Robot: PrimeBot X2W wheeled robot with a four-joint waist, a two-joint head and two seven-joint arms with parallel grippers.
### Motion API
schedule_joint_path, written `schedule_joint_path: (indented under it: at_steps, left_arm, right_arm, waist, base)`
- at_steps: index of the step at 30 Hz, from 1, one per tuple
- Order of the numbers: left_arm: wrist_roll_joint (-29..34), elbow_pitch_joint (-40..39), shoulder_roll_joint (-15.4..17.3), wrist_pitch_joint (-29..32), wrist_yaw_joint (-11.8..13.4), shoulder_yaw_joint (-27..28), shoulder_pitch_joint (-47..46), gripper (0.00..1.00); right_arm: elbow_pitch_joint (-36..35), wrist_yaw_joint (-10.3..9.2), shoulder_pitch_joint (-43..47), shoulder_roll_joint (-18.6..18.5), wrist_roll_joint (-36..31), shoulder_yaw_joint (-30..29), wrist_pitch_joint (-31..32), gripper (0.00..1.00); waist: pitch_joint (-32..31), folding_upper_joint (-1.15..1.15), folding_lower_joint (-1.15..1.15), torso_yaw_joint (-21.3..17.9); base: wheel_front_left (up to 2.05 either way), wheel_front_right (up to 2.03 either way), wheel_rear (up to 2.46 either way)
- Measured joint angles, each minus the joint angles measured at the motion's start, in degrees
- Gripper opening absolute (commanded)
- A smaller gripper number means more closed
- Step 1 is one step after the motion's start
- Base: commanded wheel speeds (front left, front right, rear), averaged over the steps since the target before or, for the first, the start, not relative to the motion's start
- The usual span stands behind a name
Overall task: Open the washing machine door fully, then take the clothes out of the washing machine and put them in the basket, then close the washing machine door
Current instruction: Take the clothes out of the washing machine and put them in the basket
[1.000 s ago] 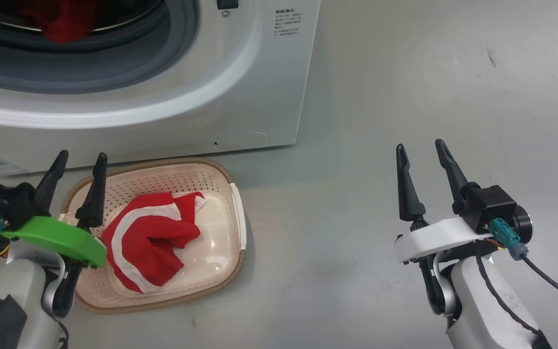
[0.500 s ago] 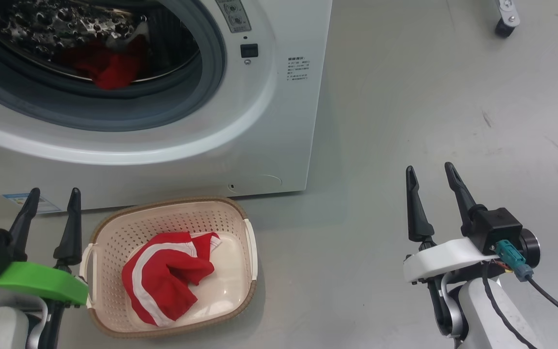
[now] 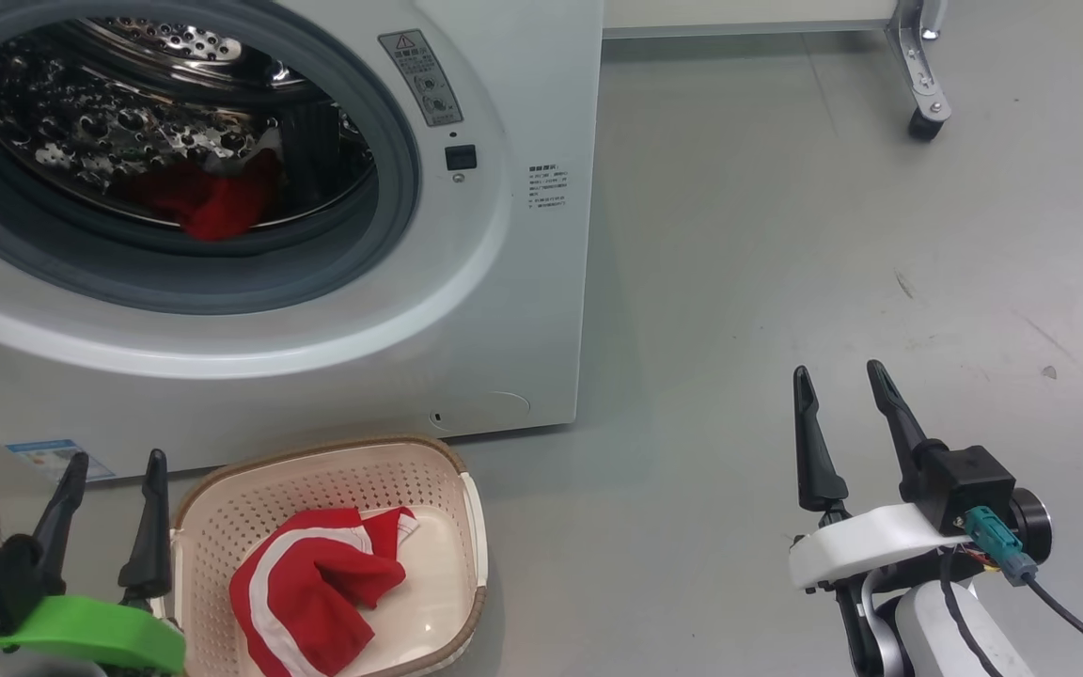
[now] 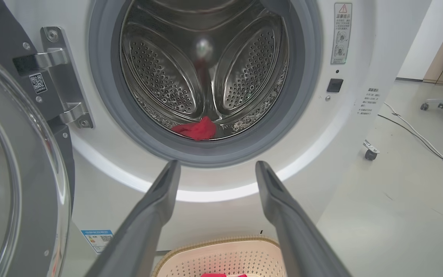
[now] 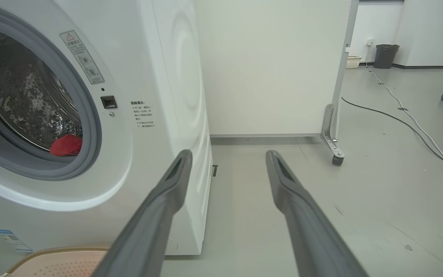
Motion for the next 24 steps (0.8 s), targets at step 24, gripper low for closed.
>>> schedule_joint_path:
  at_steps: [24]
  left_arm:
    - [3.9,-3.6,-3.3,0.0,-0.6,2.8,4.4,1.0]
  right_arm:
    - [-1.3,0.0,1.9,0.1,-0.5,-0.2,0.0,1.0]
  waist:
    - [-0.6,0.0,0.0,-0.9]
  base:
    - [0.0,0.0,0.0]
